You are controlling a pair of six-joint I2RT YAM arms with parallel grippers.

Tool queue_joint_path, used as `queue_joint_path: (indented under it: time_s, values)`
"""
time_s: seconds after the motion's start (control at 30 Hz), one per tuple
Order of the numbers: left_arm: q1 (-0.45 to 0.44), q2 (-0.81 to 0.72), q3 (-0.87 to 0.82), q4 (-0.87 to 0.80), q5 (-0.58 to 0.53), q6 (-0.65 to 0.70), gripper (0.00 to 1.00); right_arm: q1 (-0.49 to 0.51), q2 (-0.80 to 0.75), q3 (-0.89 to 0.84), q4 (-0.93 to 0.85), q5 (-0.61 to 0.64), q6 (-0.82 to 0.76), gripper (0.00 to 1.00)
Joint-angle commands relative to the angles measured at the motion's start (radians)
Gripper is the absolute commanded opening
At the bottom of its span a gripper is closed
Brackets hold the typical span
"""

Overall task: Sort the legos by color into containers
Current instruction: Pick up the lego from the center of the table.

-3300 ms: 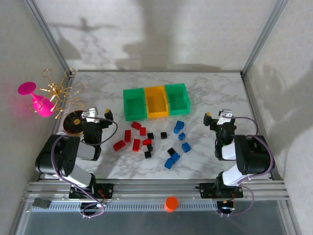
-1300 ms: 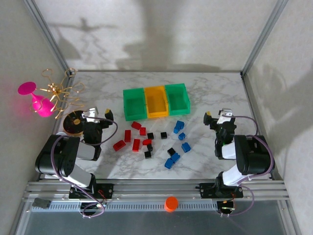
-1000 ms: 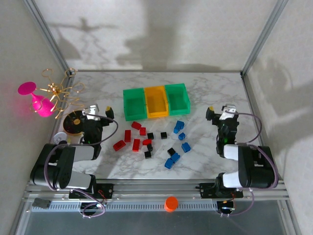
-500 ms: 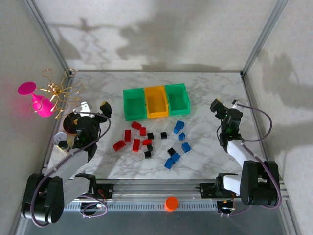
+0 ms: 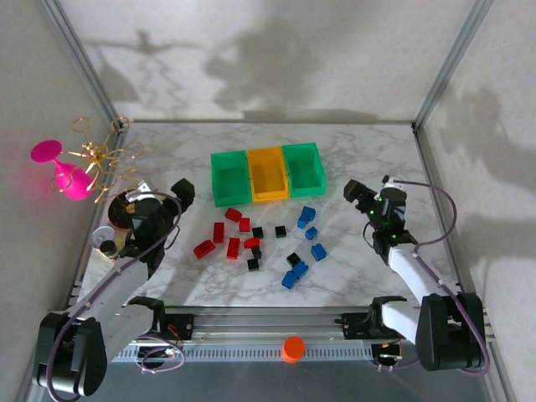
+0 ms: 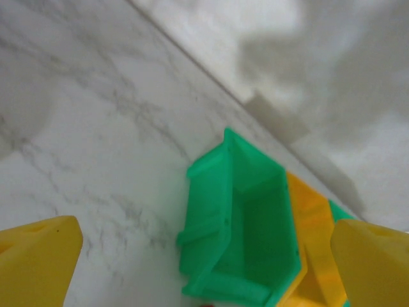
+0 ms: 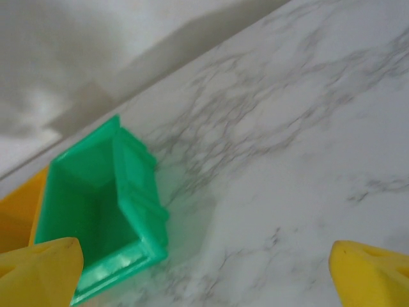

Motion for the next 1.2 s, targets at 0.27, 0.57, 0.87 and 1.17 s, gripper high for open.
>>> queue_joint_path:
  time_s: [0.27,0.57,0.87,1.17]
  values:
    - [-0.163,-0.072,0.076,-0.493,0.01,0.005,0.99,0.237,0.01,0.079,-0.261,-0.092,-0.048,0.99]
    - [-0.379,0.086,0.153,-0.583,-0.123,-0.003,0.99,0.468,0.062,0.103,-0.288,-0.065,0.027,0.99]
    - [-0.523,0.41,0.352,-0.687,-0.281,0.059,0.93,0.643,0.173,0.159,-0.27,-0.006,0.068,0.99]
    - [-0.529,0.549,0.415,-0.714,-0.321,0.103,0.8,0.67,0.198,0.171,-0.254,0.01,0.08,0.99]
